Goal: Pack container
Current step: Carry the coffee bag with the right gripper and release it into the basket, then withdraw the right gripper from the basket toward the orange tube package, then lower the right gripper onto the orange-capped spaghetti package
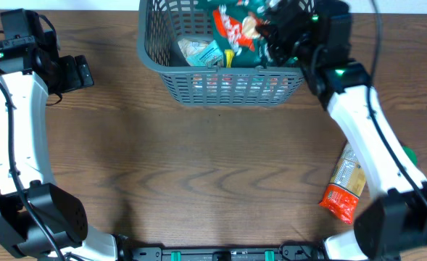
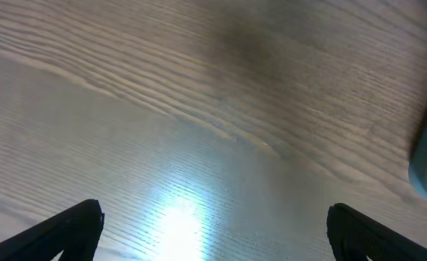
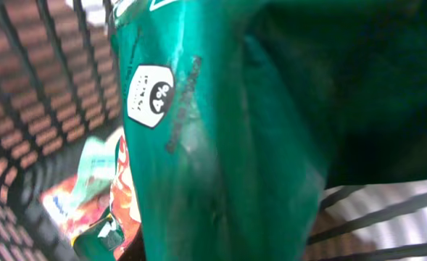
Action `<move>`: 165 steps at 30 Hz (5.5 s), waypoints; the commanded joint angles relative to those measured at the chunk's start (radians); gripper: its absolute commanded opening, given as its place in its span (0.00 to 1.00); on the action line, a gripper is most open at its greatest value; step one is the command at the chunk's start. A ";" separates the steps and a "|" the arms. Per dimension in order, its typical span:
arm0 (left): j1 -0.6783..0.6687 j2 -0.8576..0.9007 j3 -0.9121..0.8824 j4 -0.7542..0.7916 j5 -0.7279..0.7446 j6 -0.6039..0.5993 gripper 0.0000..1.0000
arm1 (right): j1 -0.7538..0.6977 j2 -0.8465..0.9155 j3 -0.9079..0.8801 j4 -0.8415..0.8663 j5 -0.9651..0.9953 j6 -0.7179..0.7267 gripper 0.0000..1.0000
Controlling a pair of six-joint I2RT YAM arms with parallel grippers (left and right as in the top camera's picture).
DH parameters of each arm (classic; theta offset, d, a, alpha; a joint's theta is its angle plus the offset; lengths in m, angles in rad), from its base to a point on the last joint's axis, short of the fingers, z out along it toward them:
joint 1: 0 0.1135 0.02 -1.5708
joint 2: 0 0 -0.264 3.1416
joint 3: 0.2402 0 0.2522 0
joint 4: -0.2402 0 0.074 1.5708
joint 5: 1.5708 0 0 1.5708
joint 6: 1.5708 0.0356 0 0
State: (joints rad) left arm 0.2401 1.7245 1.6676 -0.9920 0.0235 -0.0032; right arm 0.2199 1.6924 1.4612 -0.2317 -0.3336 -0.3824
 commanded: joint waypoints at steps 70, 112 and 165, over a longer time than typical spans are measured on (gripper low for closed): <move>-0.002 0.000 -0.002 0.003 0.003 0.022 0.99 | -0.418 -0.125 0.393 -0.646 0.142 0.438 0.99; -0.002 0.000 -0.002 0.001 0.003 0.032 0.99 | -0.512 0.225 0.392 -0.608 0.256 0.695 0.05; -0.002 0.000 -0.002 0.002 0.003 0.032 0.99 | -0.362 0.225 0.392 -0.516 -0.169 0.442 0.02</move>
State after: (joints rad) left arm 0.2401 1.7245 1.6676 -0.9882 0.0235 0.0231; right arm -0.1852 1.9083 1.8450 -0.7563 -0.4599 0.0814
